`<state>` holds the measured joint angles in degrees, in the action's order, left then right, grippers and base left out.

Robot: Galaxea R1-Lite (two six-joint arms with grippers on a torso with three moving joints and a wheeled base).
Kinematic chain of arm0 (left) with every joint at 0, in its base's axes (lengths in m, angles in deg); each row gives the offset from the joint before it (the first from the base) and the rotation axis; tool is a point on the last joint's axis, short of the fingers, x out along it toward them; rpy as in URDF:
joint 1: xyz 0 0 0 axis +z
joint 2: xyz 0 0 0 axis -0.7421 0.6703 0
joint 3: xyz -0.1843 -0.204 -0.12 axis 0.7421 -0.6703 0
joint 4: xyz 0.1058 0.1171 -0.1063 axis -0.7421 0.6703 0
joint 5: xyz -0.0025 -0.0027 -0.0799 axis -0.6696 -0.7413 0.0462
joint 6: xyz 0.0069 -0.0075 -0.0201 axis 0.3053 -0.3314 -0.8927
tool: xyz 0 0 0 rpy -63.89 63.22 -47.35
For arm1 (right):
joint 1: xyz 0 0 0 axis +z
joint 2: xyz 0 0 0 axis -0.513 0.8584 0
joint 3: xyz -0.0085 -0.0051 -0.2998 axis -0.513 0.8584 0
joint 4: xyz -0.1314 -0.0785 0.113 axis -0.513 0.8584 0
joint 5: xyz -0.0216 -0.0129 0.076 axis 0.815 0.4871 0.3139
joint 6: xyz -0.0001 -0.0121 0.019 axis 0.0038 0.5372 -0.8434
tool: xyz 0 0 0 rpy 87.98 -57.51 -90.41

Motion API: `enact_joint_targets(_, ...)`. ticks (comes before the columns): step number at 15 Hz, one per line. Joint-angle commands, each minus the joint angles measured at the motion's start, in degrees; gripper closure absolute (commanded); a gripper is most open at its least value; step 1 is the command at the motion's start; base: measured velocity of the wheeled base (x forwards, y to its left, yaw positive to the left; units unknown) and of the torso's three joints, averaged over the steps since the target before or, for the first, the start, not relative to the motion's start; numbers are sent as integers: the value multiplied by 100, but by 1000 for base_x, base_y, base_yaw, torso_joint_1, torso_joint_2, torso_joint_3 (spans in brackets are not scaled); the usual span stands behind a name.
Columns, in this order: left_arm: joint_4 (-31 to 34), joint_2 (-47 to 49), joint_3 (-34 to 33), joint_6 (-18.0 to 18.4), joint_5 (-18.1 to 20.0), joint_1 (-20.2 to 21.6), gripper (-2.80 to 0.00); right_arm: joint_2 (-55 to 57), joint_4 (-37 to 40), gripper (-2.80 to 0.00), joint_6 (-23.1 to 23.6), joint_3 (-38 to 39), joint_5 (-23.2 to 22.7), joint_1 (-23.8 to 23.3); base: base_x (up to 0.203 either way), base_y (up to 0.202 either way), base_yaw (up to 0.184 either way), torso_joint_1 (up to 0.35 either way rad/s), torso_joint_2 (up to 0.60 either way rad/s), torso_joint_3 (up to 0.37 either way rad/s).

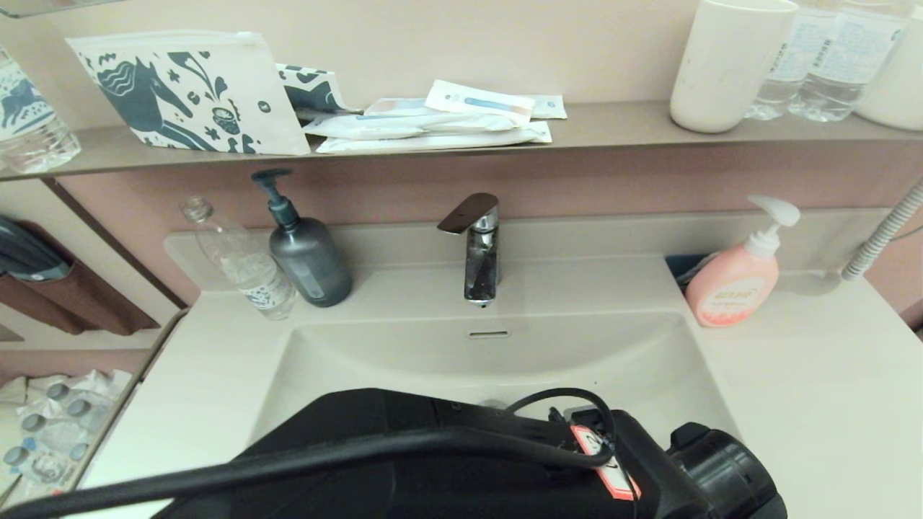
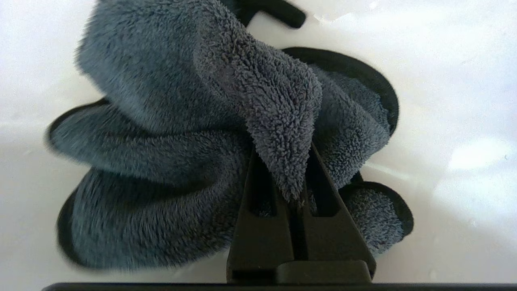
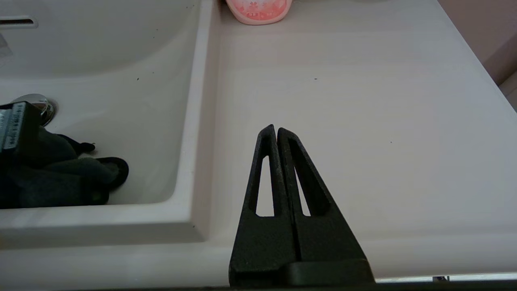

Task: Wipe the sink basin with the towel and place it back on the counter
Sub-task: Wipe the sink

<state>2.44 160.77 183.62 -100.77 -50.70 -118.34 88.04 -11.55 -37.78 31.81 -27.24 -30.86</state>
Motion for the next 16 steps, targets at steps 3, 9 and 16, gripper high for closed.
enact_joint_targets(3, 21, 255, 59, 94, -66, 11, 0, 7, 1, 0, 0, 0, -1, 0, 0, 0, 0, 0, 0, 0)
enact_joint_targets(9, 12, 263, 117, 598, -31, 137, 0, 7, 1, 0, 0, 0, -1, 1, 0, 0, 0, 0, 0, 0)
enact_joint_targets(16, 4, 483, 864, 831, -39, 336, 0, 7, 1, 0, 0, 0, -1, 9, 0, 0, 0, 0, 0, 0)
